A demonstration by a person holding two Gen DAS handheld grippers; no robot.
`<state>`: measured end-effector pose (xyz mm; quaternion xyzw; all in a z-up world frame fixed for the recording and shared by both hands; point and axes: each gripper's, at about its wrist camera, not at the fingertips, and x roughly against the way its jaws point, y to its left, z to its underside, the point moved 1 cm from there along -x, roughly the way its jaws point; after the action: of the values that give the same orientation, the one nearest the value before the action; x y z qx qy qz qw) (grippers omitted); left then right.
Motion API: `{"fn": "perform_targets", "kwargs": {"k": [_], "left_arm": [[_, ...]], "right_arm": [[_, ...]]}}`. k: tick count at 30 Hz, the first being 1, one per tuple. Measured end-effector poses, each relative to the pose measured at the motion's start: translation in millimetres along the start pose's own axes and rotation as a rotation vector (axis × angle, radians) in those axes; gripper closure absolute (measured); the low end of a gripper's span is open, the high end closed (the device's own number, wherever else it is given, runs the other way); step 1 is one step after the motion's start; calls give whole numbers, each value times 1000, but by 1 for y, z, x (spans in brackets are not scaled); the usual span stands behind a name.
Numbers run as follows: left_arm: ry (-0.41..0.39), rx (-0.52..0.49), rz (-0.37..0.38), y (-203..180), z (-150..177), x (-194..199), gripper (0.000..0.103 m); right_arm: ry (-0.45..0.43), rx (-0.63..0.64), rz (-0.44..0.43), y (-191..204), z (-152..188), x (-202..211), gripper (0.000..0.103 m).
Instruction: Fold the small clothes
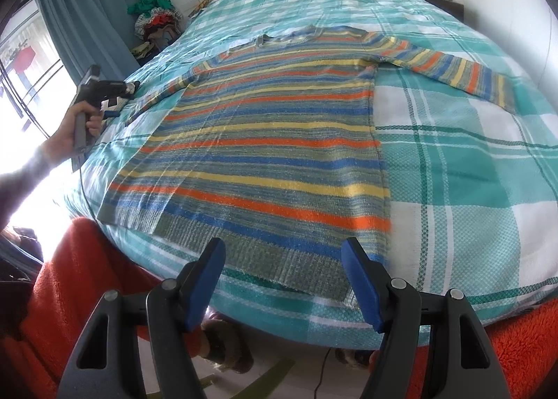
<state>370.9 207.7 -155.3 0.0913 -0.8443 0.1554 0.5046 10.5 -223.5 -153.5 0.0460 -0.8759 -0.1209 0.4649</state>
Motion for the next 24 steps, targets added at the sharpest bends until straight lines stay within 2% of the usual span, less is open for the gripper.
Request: {"fn": "perform_targets", "kwargs": {"k": [3,5,7,8,13,15,17,18,19,21,24], "left_arm": [[59,30,-78,16,13,-17,28],[31,32,-45,28,30,-9,28],[1,-21,-52,31,50,5,27],[-13,-57,-29,31,64,14,24],[-9,-175,77,3,105,28,14],[-23,-224,77,-11,103,23,12],[-50,-269,43,-25,98,15,11],[-53,-288,27,-29,94,10,8],[-40,-315,5,-34,91,1,0],[-14,-368,-22,-37,92,-17,0],[-77,-379,-5,-35,94,-20,0]], "right_arm": [[-10,-12,15,-2,-1,3,34],[-26,-25,28,-5,-1,7,34],[-35,-39,39,-8,1,9,34],[-35,-46,45,-10,1,9,34],[-29,-72,51,-17,0,4,34],[-23,-79,45,-18,0,3,34],[-28,-82,36,-16,0,3,34],[-31,-85,33,-16,0,3,34],[-35,-91,28,-15,-1,4,34],[-44,-95,23,-14,-3,3,34],[-50,-93,20,-12,-4,2,34]]}}
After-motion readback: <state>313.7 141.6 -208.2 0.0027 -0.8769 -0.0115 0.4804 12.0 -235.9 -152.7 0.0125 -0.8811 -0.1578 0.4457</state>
